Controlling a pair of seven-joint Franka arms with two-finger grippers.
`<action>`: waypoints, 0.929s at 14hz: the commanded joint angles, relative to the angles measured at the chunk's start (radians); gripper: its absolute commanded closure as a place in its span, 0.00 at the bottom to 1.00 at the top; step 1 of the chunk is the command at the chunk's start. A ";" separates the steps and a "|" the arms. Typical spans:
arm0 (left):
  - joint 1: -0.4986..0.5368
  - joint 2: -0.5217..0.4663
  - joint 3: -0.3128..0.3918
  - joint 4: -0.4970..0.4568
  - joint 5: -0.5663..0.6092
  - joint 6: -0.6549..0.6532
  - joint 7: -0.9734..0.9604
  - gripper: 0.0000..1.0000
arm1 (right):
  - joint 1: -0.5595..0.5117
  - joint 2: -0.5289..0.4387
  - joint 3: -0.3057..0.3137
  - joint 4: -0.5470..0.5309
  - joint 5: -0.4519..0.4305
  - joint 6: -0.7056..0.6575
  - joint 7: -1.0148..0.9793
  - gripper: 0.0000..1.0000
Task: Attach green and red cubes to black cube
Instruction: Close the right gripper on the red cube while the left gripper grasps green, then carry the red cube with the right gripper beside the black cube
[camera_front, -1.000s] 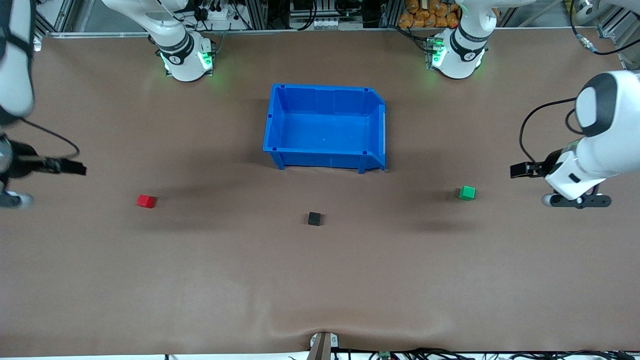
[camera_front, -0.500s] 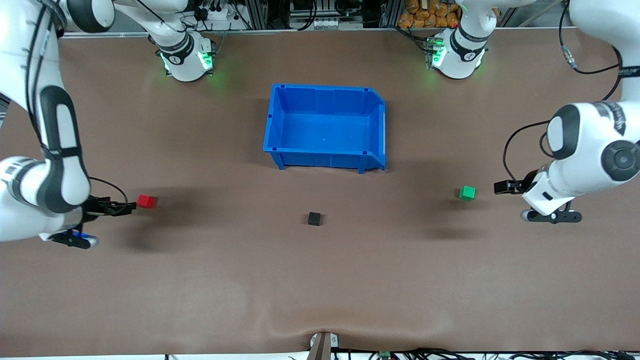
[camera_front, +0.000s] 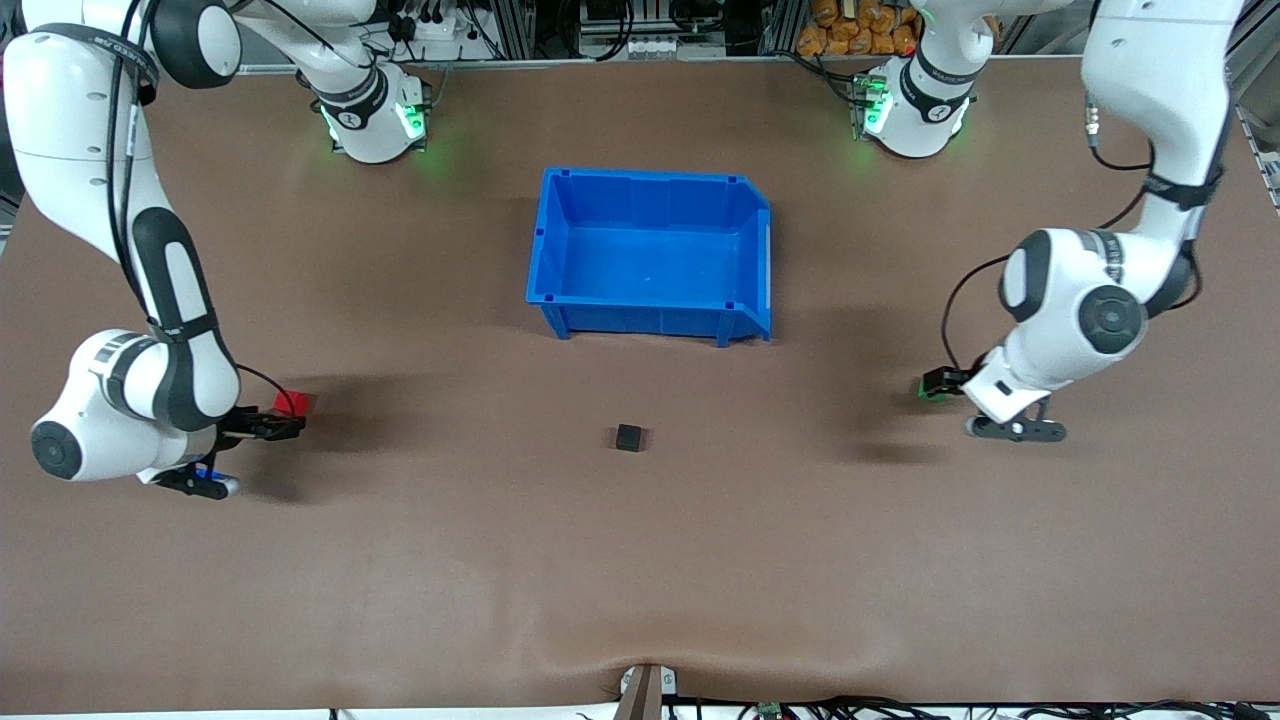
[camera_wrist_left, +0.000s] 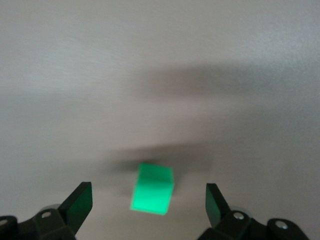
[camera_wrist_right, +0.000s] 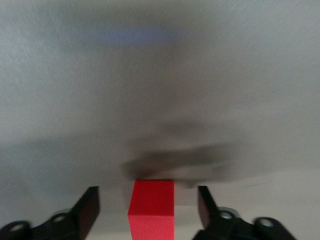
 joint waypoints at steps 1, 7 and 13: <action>-0.013 0.042 -0.007 -0.012 -0.001 0.042 -0.016 0.00 | -0.005 0.006 -0.002 -0.010 0.016 -0.020 -0.002 1.00; 0.002 0.077 -0.007 -0.005 0.107 0.049 0.012 0.00 | 0.008 -0.004 0.005 0.100 0.034 -0.170 0.233 1.00; 0.010 0.082 -0.009 0.001 0.110 0.049 0.050 0.00 | 0.151 0.000 0.036 0.177 0.477 -0.200 0.939 1.00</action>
